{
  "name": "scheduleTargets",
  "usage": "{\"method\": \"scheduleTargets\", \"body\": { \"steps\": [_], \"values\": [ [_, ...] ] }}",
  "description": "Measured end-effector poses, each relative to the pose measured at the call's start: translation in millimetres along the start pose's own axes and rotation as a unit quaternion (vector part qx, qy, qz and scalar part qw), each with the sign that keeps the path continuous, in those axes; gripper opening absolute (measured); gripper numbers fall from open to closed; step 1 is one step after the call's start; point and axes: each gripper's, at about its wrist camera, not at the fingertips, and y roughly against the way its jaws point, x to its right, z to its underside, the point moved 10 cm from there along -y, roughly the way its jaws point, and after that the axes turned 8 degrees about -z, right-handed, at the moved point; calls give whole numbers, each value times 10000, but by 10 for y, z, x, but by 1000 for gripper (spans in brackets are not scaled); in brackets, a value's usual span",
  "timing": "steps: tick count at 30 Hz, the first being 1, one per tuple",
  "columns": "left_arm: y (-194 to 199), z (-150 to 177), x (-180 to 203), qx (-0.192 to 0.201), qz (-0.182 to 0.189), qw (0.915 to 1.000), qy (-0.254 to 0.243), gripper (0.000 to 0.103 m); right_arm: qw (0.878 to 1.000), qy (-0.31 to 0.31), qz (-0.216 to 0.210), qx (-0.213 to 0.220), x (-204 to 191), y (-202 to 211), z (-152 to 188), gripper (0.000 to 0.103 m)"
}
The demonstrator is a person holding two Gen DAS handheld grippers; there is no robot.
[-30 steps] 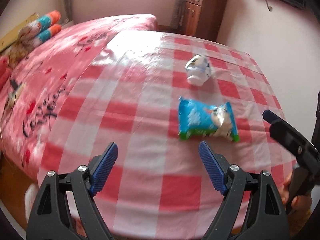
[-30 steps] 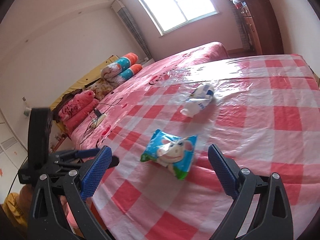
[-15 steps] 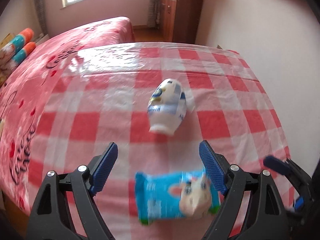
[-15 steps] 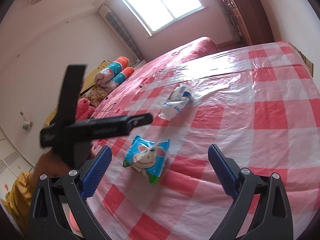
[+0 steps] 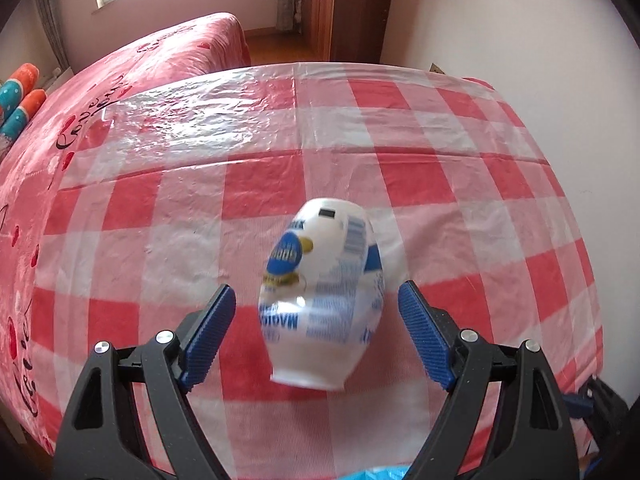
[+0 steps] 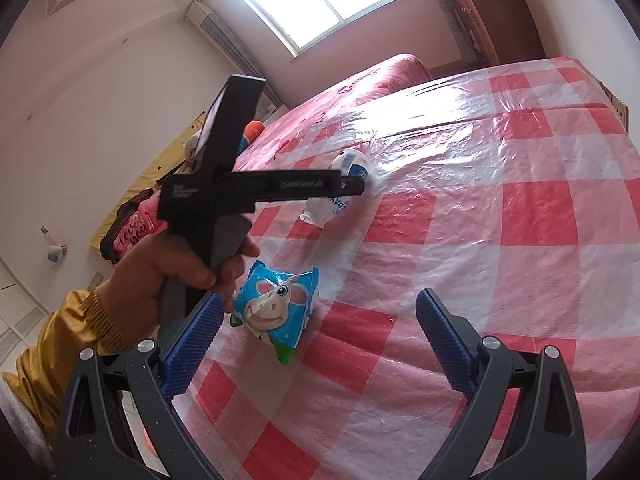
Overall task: Collect trash
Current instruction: 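Grasp the white yogurt bottle with the left tool, then grasp the blue cartoon snack bag with the right tool while the left tool holds the bottle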
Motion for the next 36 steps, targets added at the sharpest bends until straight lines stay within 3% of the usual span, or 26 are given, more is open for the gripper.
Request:
{"method": "scheduleTargets", "body": {
  "steps": [7,13,23,36],
  "values": [
    [-112,-93,-9,-45,55,9999,116,83,10000,-49,-3,-38,17,-9,9,96],
    [-112,-87,-45,28,-40,9999,160,63,9999,-39,15,-100,28,-50,13,96],
    [-16,23,-115,106,222,9988,429,63,9995,9,7,-316,23,-197,44,96],
    [240,444,-127,202,806,9924,906,63,9967,374,74,-717,-82,-477,130,96]
  ]
}}
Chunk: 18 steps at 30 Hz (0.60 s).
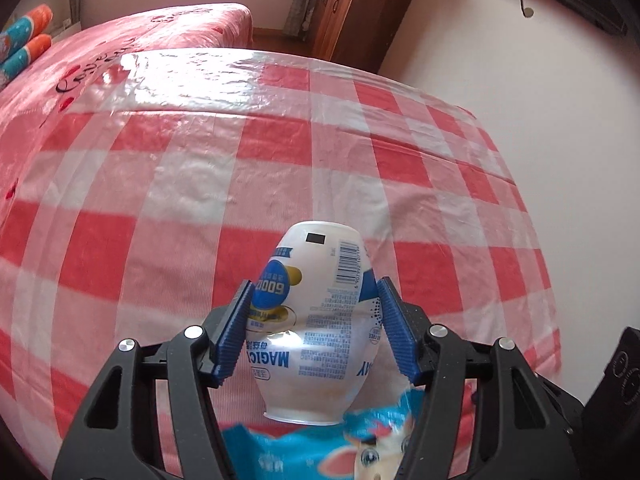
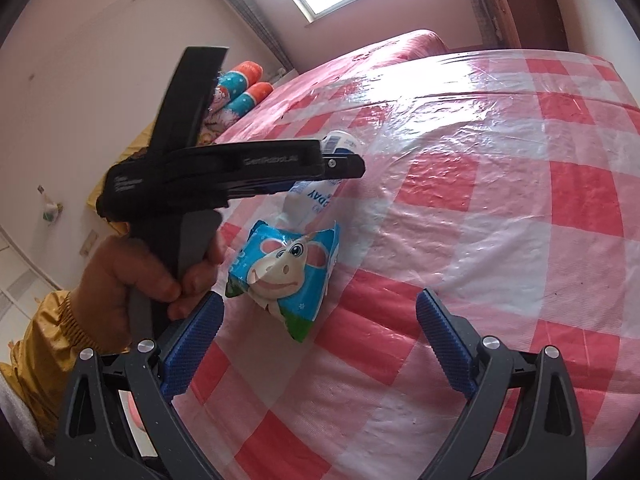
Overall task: Collect trash
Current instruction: 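Grasp the blue cartoon snack bag with the right tool while the left tool holds the bottle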
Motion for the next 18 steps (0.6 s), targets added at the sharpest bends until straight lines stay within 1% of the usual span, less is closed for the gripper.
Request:
{"method": "scheduleTargets", "body": {
  "steps": [8,12,14,18],
  "values": [
    [393,46,-239,526,-70,9983,235,63,9998,141,39,-149,-75,-152,-7,96],
    [554,95,-361,706,-21,9968,381,63,9994,216,66,-250,-131,-231,28,96],
    [610,115,-411,763,-7,9962,424,63,9994,189,14,-293,-157,-280,44,96],
    [686,223,-504,807,-4,9955,493,61,9992,53,-236,-324,-269,-357,33,96]
  ]
}}
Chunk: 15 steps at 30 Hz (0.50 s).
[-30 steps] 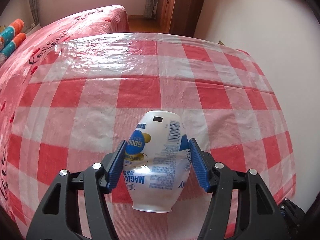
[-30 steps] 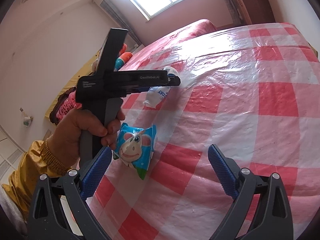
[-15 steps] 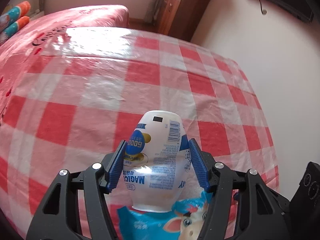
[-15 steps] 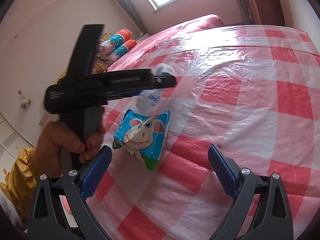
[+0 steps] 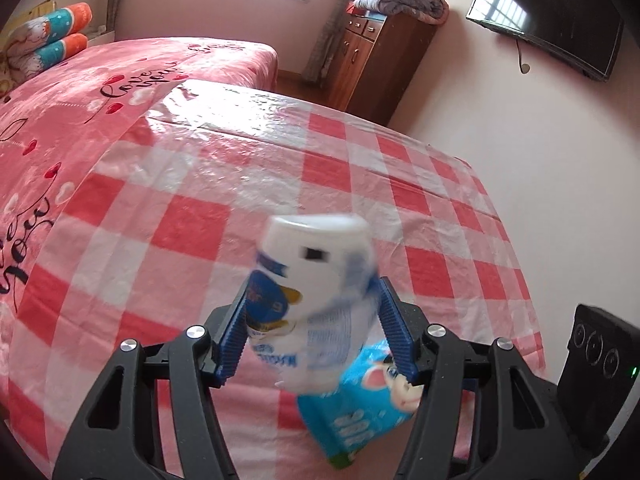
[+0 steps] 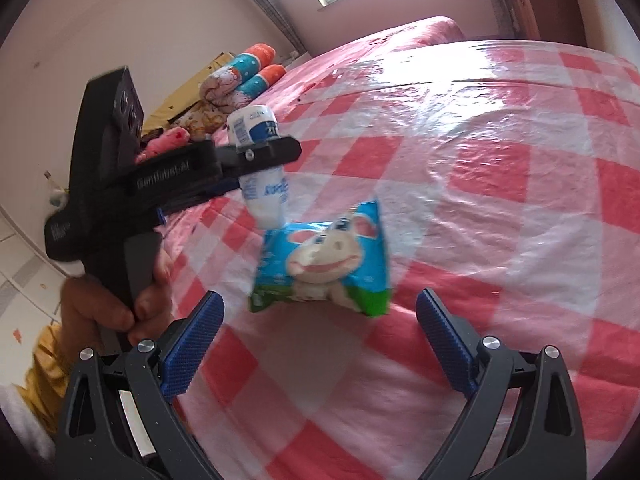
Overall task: Collect trash
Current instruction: 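Grasp the blue cartoon snack bag with the right tool while the left tool holds the bottle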
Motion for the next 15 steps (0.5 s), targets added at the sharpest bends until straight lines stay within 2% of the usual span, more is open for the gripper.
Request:
{"method": "scheduleTargets", "body": {
  "steps": [10,15],
  "values": [
    [95,336,-309,-178,144,9990,378,61,9995,-306,52,56,-171,-68,74,96],
    [85,418,-446,-220,103,9987,438,61,9994,-342,74,65,-229,-121,112,96]
  ]
}}
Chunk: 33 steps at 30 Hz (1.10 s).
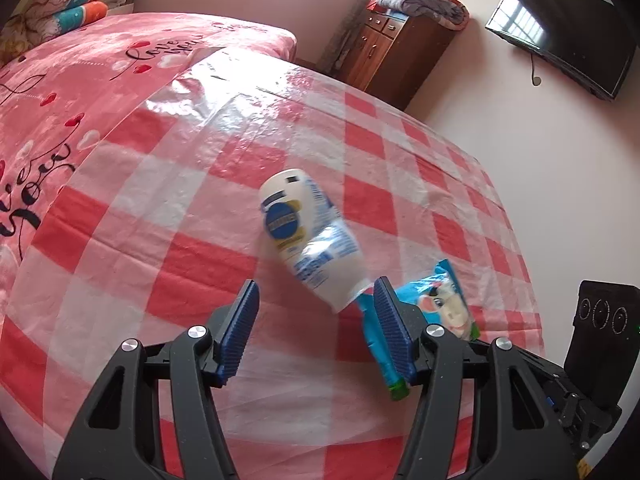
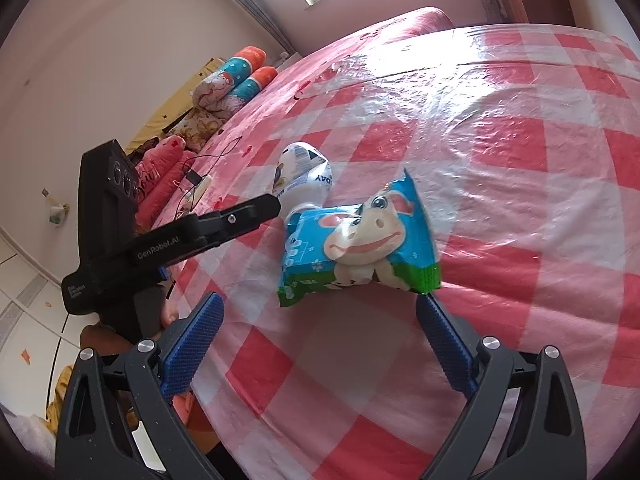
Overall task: Collect trash
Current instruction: 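Grasp the blue cartoon snack bag with the right tool while the left tool holds the bottle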
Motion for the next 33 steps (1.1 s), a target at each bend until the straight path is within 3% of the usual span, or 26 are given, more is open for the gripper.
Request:
{"method": "scheduleTargets", "body": {
  "steps": [4,8,16,22,28,33],
  "values": [
    [-9,-57,-52,44,-57,10000,-14,61,9997,-202,-98,36,9,-81,-38,96],
    [-49,-169,-37,60,-110,9999,-89,70,9990,-422,-159,73,48,-116,-124,96],
    [-271,-343,-44,-54,-311,9994,-134,70,9985,237,489,34,153,-319,-419,96],
    [-439,-386,10,-154,-455,9986,-231,71,9874,959,1252,-125,237,-435,-479,96],
    [-536,-433,91,-49,-827,9954,-484,79,9768,1170,1783,-198,367,-496,-557,95],
    [-585,-424,105,45,-1246,9883,-873,80,9726,1270,1932,-247,382,-511,-563,93]
  ]
}}
